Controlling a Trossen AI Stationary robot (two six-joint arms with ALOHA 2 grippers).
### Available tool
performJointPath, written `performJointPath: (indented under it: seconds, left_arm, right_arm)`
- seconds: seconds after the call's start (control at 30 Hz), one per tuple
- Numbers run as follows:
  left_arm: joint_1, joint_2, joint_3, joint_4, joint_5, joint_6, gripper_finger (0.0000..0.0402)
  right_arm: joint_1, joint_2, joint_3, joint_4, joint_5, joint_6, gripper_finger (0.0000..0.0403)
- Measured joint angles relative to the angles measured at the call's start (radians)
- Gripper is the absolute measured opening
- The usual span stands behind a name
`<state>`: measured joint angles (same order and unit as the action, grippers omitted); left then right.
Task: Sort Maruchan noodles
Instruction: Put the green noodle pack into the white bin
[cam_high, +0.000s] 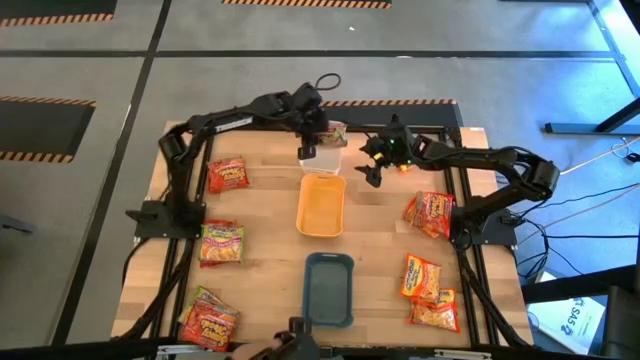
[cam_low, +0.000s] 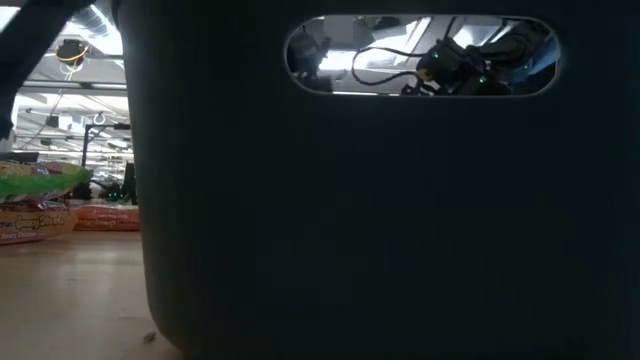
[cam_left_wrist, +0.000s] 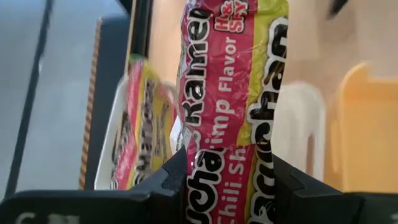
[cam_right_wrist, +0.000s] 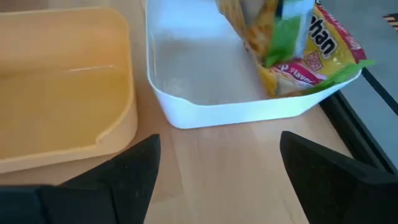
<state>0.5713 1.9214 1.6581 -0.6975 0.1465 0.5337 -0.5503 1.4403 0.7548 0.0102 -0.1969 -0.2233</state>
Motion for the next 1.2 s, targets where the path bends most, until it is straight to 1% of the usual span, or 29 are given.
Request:
performJointPath:
  seconds: [0.07,0.17,0.37,0.6,0.73,0.87,0.93,1.03,1.07,1.13,1.2]
  left_arm:
    - [0.0,0.042,0.043,-0.05,-0.013,0.0,0.0112]
    - [0.0,0.088,0.072,-0.083,-0.019,-0.004,0.0112]
    - [-0.005,0.136,0.075,-0.073,-0.132,-0.004,0.0117]
    - [-0.012,0.19,0.075,-0.076,-0.165,-0.014,0.012]
    - [-0.026,0.191,0.074,-0.056,-0.185,-0.004,0.0131]
    - [-0.037,0.19,0.074,-0.033,-0.205,-0.007,0.0158]
    - [-0.043,0.19,0.074,-0.032,-0.255,-0.007,0.0172]
    - [-0.057,0.19,0.074,-0.007,-0.378,-0.007,0.0186]
    - [-0.064,0.189,0.075,-0.002,-0.4,-0.003,0.0188]
    - [-0.071,0.187,0.083,-0.014,-0.402,-0.004,0.0189]
    - [-0.072,0.179,0.095,-0.036,-0.373,-0.011,0.0189]
  right_arm:
    - [0.0,0.0,-0.006,-0.004,-0.002,0.007,0.031]
    - [0.0,0.0,-0.009,-0.001,-0.005,0.007,0.0309]
    - [0.0,0.0,-0.01,0.006,-0.032,-0.003,0.0309]
    - [0.0,0.0,-0.01,0.033,-0.114,-0.007,0.0309]
    - [0.001,0.0,-0.01,0.032,-0.152,-0.006,0.0309]
    - [0.001,0.0,-0.01,0.034,-0.163,-0.006,0.0309]
    - [0.001,0.0,-0.01,0.034,-0.163,-0.006,0.0309]
    - [0.001,0.001,-0.01,0.034,-0.177,-0.01,0.0309]
    - [0.001,0.0,-0.01,0.034,-0.189,-0.012,0.0309]
    - [0.001,0.001,-0.01,0.034,-0.211,-0.014,0.0309]
    - [0.001,0.001,-0.01,0.034,-0.216,-0.015,0.0309]
